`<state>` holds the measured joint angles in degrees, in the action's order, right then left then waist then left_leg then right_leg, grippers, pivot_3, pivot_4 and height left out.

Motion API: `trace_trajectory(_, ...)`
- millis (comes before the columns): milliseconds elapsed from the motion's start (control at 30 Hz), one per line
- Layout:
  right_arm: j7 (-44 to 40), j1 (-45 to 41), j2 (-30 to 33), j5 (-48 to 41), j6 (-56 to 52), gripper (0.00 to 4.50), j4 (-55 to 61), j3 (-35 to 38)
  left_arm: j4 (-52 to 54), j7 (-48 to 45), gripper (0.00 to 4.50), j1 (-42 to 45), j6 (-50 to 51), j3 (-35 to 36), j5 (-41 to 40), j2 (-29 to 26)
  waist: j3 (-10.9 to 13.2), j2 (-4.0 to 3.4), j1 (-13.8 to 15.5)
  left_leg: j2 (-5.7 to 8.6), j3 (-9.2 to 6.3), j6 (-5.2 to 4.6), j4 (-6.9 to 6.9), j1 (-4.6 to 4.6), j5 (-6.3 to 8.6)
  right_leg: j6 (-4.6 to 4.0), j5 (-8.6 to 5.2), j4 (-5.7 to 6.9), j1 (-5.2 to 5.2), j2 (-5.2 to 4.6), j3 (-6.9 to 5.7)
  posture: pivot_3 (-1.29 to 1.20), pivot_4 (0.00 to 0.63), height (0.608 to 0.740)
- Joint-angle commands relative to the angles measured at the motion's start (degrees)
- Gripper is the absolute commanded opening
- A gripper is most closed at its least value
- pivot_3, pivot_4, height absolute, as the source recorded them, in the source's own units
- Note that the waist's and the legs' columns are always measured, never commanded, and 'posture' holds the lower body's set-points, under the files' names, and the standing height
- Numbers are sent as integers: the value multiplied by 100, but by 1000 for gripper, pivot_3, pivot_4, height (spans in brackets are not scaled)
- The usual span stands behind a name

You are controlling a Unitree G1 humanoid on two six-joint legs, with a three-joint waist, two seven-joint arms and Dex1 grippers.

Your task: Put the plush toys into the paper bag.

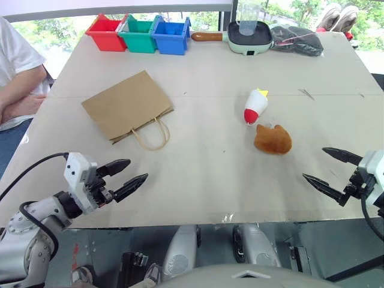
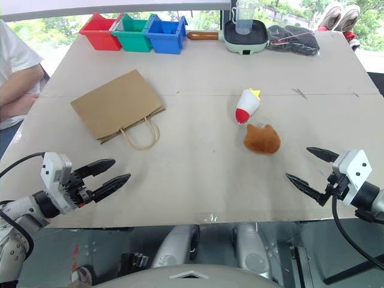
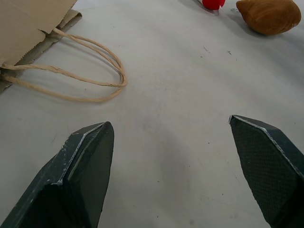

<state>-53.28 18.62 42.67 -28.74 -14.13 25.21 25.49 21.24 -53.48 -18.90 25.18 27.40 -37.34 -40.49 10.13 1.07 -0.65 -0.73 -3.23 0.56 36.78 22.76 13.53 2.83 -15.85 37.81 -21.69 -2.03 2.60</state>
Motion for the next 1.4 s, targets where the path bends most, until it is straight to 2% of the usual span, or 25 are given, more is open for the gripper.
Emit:
trace_trajectory(33, 242, -284, -139, -28, 47, 4444, 329, -198, -199, 229, 4203, 377, -243, -71, 309, -62, 0, 0, 1, 0, 0, 0, 0, 0, 0, 0, 0, 0, 0, 0, 0, 0, 150, 740)
trace_trajectory(133, 661, -752, -360, -157, -282, 4444, 965, -784, -865, 502, 4203, 1048, -1143, -403, 1405, -316, 3, -4, 2, 5, 6, 2, 9, -1, -1, 5, -3, 8, 0, 12, -9, 0, 150, 740)
trace_trajectory(333, 1041, -1041, -504, -197, -645, 4444, 1475, -1326, -2064, 448, 4203, 1826, -3182, -1158, 2973, -856, 1, 0, 6, 9, -2, 1, -2, 10, 0, 18, 14, 0, -7, 4, -5, 0, 150, 740)
trace_trajectory(433, 1146, -1009, -557, -144, -664, 4444, 1557, -1444, -2686, 580, 4203, 2380, -4094, -1658, 3604, -914, 1, 0, 24, 15, -10, -4, -7, 16, 3, 21, 15, -3, -11, -7, -8, 0, 150, 740)
trace_trajectory(567, 1248, -890, -604, -80, -647, 4444, 1651, -1494, -3307, 557, 4203, 2935, -4921, -2188, 4006, -833, 1, 1, 12, 15, -2, -4, -13, 13, 3, 22, 16, 3, -10, -5, -22, 0, 150, 740)
trace_trajectory(600, 1276, -848, -612, -67, -635, 4500, 1674, -1492, -3484, 569, 3693, 3025, -5251, -2319, 4141, -854, 1, 0, 9, 13, -2, -5, -13, 11, 3, 22, 16, 6, -10, -4, -19, 0, 150, 740)
trace_trajectory(633, 1310, -810, -621, -53, -633, 4500, 1706, -1501, -3650, 576, 3504, 3109, -5491, -2397, 4176, -840, 1, 1, 5, 15, 1, -5, -13, 8, 3, 22, 16, 8, -10, -3, -19, 0, 150, 740)
trace_trajectory(667, 1337, -769, -626, -20, -613, 4500, 1731, -1515, -3809, 588, 2999, 3198, -5695, -2478, 4213, -827, 1, 0, -16, 14, 3, -5, -13, 9, 3, 22, 16, 8, -10, -1, -19, 0, 150, 740)
trace_trajectory(800, 1525, -652, -687, 182, -557, 4500, 1849, -1620, -4234, 514, 1296, 3490, -5943, -2647, 4040, -705, 1, 1, -25, 14, 3, -5, -12, 8, 3, 23, 16, 10, -11, 2, -14, 0, 150, 740)
trace_trajectory(867, 1575, -629, -744, 182, -597, 4500, 1861, -1679, -4263, 337, 311, 3559, -5465, -2579, 3620, -557, 1, 1, -20, 15, 4, -5, -10, 8, 3, 23, 16, 14, -10, 4, -20, 0, 150, 740)
trace_trajectory(900, 1584, -623, -766, 140, -639, 4500, 1872, -1701, -4254, 287, 59, 3576, -5317, -2545, 3472, -517, 1, 1, -20, 14, 4, -5, -8, 8, 3, 23, 16, 16, -10, 4, -20, 0, 150, 740)
trace_trajectory(967, 1611, -665, -835, 91, -656, 3974, 1853, -1767, -3896, -102, 0, 3507, -4514, -2463, 2709, -383, 1, 1, -24, 14, 4, -5, -2, 9, 3, 24, 17, 17, -9, 4, -20, 0, 150, 740)
trace_trajectory(1000, 1577, -699, -857, -42, -728, 3704, 1838, -1814, -3554, -235, 0, 3440, -3688, -2371, 2106, -299, 1, 1, -29, 14, 4, -5, -1, 10, 3, 24, 17, 17, -8, 4, -20, 0, 150, 740)
trace_trajectory(1033, 1631, -888, -924, 95, -747, 3224, 1705, -2047, -2888, -280, 0, 3388, -2250, -2235, 808, -259, 2, 4, -42, 12, 2, -5, 2, 11, 3, 24, 17, 18, -9, 4, -21, 0, 150, 740)
trace_trajectory(1067, 1681, -1034, -970, 206, -770, 2753, 1614, -2225, -2410, -273, 0, 3359, -1196, -2103, -88, -245, 5, 9, -55, 6, -4, -5, 3, 12, 3, 24, 17, 22, -7, 2, -19, 0, 150, 740)
trace_trajectory(1133, 1816, -1569, -1222, 475, -822, 1660, 1306, -2761, -1642, -183, 0, 3360, -42, -1974, -1105, -241, 5, 10, -58, -2, -29, -5, 16, 14, 3, 24, 17, 28, -8, 3, -24, 0, 150, 740)
trace_trajectory(1167, 1922, -1929, -1420, 623, -889, 1269, 1078, -3055, -1382, -44, 0, 3406, 386, -1919, -1502, -224, 5, 9, -74, -1, -32, -5, 19, 11, 3, 25, 16, 27, -4, 4, -25, 0, 150, 740)
trace_trajectory(1233, 2052, -2420, -1706, 855, -988, 241, 758, -3466, -1050, 193, 0, 3479, 980, -1823, -1946, -186, 7, 4, -112, 0, -33, -5, 26, 6, 3, 24, 16, 31, -1, 7, -24, 0, 150, 740)
trace_trajectory(1267, 2052, -2751, -1877, 1044, -990, 59, 498, -3763, -857, 284, 0, 3534, 1179, -1854, -2091, -143, 7, 3, -118, 2, -33, -4, 28, 5, 3, 24, 16, 34, -1, 9, -23, 0, 150, 740)
trace_trajectory(1400, 1964, -3755, -2516, 1424, -986, 59, -540, -4497, -360, 586, 0, 3742, 1600, -1978, -2374, 108, 7, 4, -132, 19, -36, -4, 28, 7, 2, 23, 17, 36, -2, 13, -22, 0, 150, 740)
